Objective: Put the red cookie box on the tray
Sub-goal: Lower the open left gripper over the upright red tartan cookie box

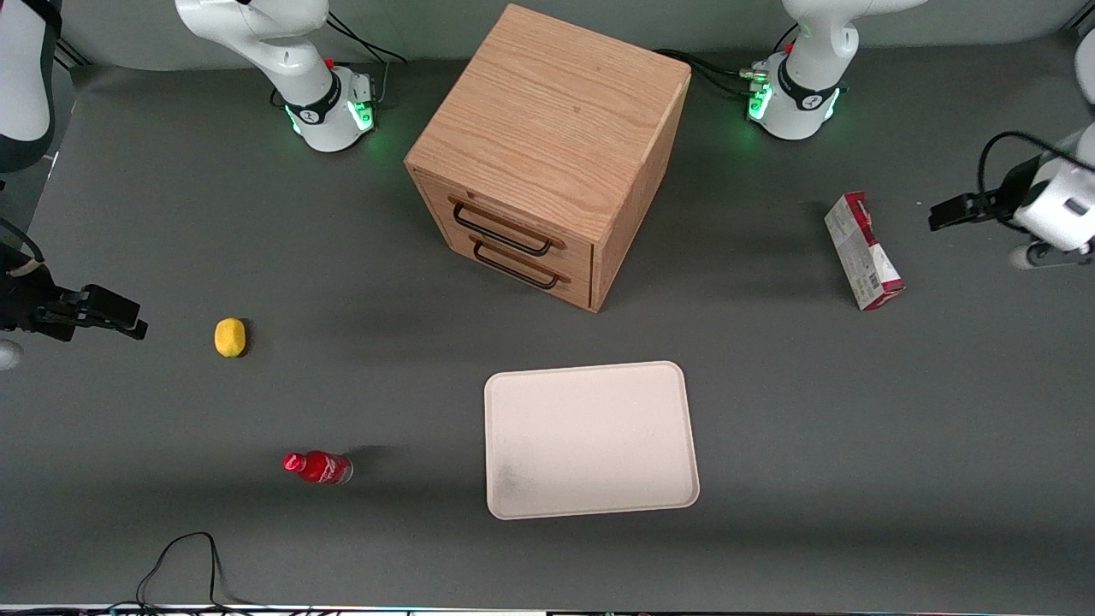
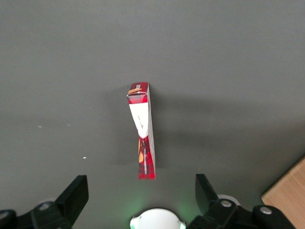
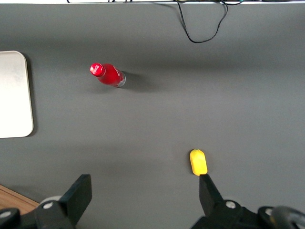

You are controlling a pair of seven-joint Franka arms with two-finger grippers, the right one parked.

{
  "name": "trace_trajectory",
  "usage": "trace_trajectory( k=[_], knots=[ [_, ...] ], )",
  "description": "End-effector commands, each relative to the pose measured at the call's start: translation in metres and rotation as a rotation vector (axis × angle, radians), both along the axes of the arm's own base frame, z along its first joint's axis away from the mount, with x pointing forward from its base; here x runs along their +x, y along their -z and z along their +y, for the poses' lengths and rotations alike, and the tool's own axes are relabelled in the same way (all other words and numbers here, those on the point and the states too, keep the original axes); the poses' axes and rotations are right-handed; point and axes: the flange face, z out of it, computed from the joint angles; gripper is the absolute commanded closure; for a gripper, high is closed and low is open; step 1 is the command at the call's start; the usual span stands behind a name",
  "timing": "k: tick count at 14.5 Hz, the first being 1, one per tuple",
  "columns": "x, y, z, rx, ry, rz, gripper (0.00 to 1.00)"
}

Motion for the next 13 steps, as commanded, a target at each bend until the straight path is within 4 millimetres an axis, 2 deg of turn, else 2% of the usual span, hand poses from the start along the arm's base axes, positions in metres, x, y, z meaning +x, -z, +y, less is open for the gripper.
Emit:
trace_trajectory(
  k=[1, 5, 8, 10, 13],
  knots=[
    [-0.026, 0.054, 0.016, 0.014, -0.068, -0.024, 0.00],
    [-0.056, 0.128, 0.022, 0.015, -0.173, -0.047, 0.00],
    [-0.083, 0.182, 0.018, 0.023, -0.225, -0.081, 0.00],
    [-0.095, 0.210, 0.015, 0.027, -0.245, -0.094, 0.00],
    [-0.101, 0.241, 0.013, 0.028, -0.243, -0.073, 0.01]
  ],
)
